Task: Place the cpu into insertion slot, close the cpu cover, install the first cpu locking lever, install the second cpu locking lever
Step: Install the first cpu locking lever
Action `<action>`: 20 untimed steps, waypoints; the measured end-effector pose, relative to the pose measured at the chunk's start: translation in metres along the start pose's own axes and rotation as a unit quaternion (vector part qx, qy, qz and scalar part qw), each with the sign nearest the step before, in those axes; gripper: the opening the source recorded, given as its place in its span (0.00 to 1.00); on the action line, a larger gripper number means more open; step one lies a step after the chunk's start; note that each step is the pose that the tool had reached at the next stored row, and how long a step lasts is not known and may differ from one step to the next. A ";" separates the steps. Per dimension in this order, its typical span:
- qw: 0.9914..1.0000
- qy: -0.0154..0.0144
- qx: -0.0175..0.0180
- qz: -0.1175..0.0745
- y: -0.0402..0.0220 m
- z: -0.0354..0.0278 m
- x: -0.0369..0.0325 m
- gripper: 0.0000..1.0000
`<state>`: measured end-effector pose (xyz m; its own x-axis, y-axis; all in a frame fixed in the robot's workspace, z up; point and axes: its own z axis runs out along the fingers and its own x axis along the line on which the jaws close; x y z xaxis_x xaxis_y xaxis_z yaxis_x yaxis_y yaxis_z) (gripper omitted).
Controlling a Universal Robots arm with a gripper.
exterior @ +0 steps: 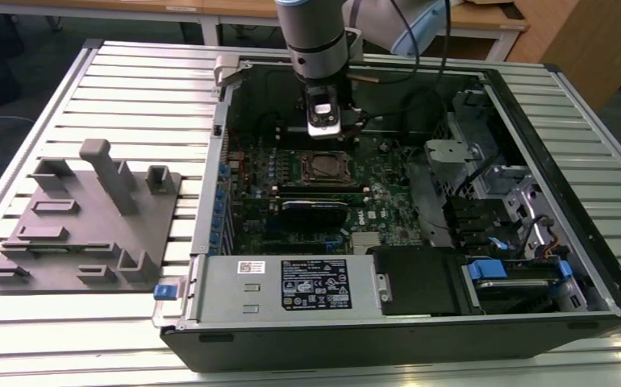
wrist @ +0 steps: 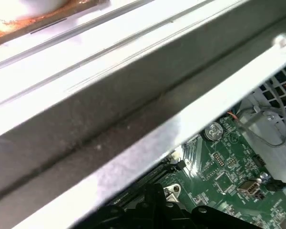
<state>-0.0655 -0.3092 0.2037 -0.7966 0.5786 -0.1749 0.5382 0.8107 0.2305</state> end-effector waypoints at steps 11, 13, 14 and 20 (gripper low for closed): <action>1.000 0.000 0.000 0.000 0.0032 -0.0131 -0.0024 0.10; 1.000 0.000 0.000 0.000 0.0031 -0.0132 -0.0024 0.10; 1.000 0.001 0.001 0.000 0.0032 -0.0131 -0.0025 0.10; 0.999 0.024 0.026 0.001 0.0027 -0.0115 -0.0021 0.10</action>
<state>-0.0655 -0.3092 0.2156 -0.8072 0.5763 -0.1280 0.5523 0.8138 0.1810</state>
